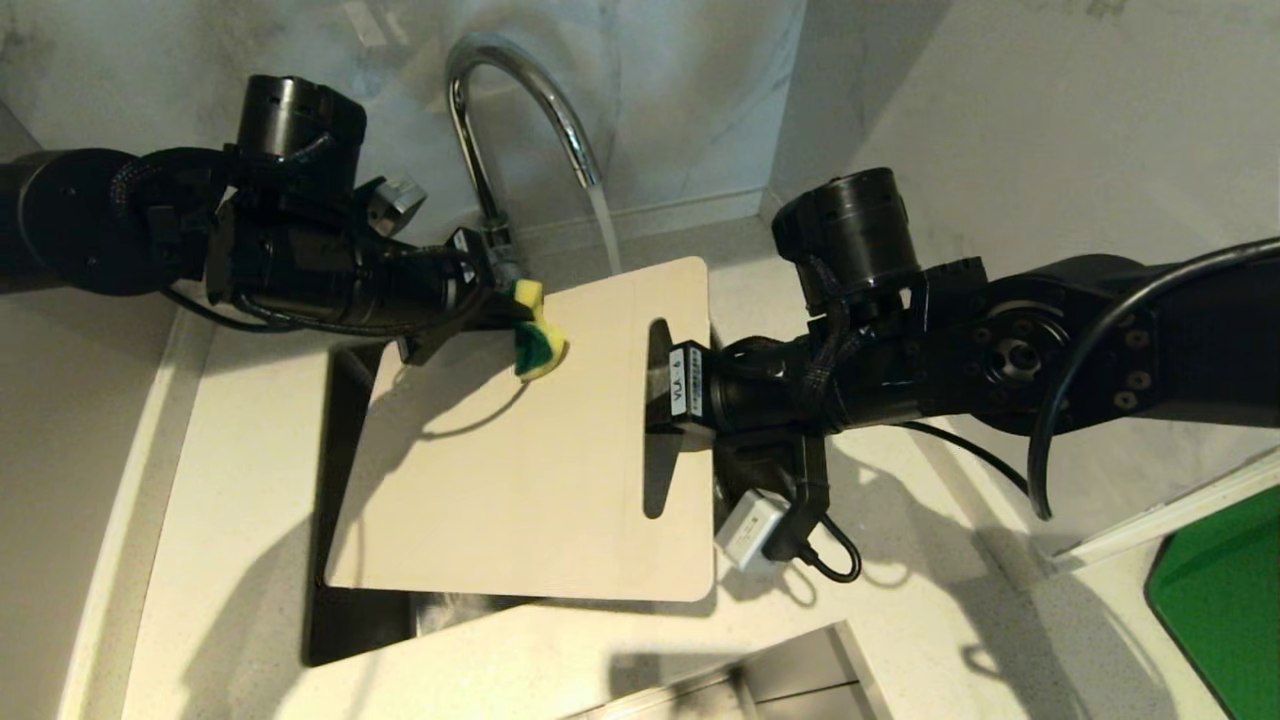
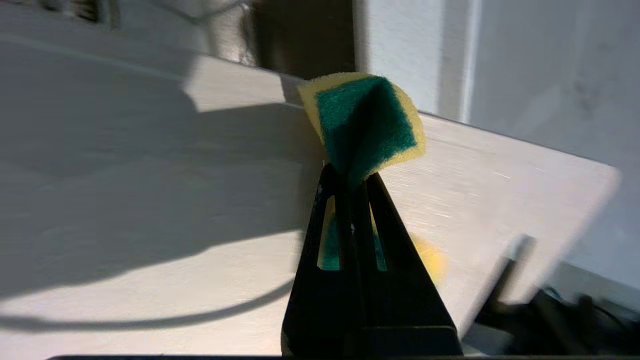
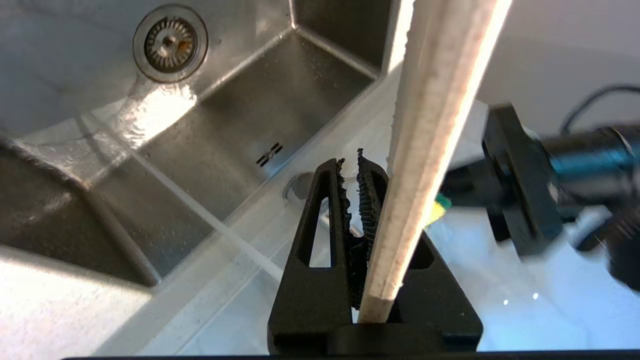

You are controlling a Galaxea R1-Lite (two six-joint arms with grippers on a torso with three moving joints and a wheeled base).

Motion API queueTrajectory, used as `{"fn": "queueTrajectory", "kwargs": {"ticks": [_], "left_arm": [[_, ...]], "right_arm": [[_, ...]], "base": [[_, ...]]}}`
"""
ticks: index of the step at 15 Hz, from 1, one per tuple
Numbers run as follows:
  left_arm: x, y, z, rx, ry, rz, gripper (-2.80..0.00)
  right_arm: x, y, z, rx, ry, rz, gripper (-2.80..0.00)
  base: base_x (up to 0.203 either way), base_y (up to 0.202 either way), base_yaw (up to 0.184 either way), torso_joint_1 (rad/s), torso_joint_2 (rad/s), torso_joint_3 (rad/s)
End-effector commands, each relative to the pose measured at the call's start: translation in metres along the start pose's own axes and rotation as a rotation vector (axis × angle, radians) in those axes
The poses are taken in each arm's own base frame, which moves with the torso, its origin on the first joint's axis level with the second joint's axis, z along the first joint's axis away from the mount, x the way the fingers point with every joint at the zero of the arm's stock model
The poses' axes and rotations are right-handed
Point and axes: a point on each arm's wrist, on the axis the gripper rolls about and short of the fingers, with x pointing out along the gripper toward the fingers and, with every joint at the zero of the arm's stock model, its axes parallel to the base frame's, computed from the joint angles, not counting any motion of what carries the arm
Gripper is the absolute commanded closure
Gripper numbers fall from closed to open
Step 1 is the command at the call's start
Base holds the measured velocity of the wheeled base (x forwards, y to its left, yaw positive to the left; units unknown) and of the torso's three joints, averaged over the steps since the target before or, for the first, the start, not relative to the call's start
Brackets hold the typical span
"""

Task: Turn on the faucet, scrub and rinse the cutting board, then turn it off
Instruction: Scrub the cutting board underwater

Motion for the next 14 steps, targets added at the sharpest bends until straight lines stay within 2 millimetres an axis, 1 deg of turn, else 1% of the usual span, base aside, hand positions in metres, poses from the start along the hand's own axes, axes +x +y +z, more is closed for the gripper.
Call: {"fn": "queueTrajectory", "kwargs": {"ticks": [1, 2, 5, 7, 10, 11, 14], "left_arm": [[0.003, 0.014, 0.005, -0.009, -0.005, 0.035, 0.00], [0.003, 0.021, 0.006, -0.005, -0.004, 0.054, 0.00], [-0.002, 0.042, 0.019, -0.011, -0.035, 0.102, 0.00], [0.000, 0.050, 0.017, -0.021, -0.023, 0.126, 0.00], [0.011, 0.070, 0.013, -0.036, 0.007, 0.174, 0.00], [0.013, 0.078, 0.016, -0.047, 0.004, 0.191, 0.00], [0.009, 0.105, 0.031, -0.081, -0.034, 0.241, 0.00]], "right_arm": [[-0.006, -0.003, -0.001, -0.021, 0.010, -0.008, 0.00], [-0.006, -0.003, -0.002, -0.021, 0.014, -0.009, 0.00], [-0.008, -0.007, -0.007, 0.002, 0.052, -0.033, 0.00], [-0.011, -0.010, -0.010, 0.002, 0.077, -0.052, 0.00], [-0.019, -0.010, -0.011, 0.007, 0.092, -0.055, 0.00], [-0.021, -0.010, -0.011, 0.008, 0.092, -0.054, 0.00], [-0.020, -0.008, -0.010, 0.012, 0.078, -0.067, 0.00]], "base": [[0.000, 0.000, 0.000, 0.000, 0.00, 0.000], [0.000, 0.000, 0.000, 0.000, 0.00, 0.000], [0.000, 0.000, 0.000, 0.000, 0.00, 0.000], [0.000, 0.000, 0.000, 0.000, 0.00, 0.000], [0.000, 0.000, 0.000, 0.000, 0.00, 0.000], [0.000, 0.000, 0.000, 0.000, 0.00, 0.000], [0.000, 0.000, 0.000, 0.000, 0.00, 0.000]]}}
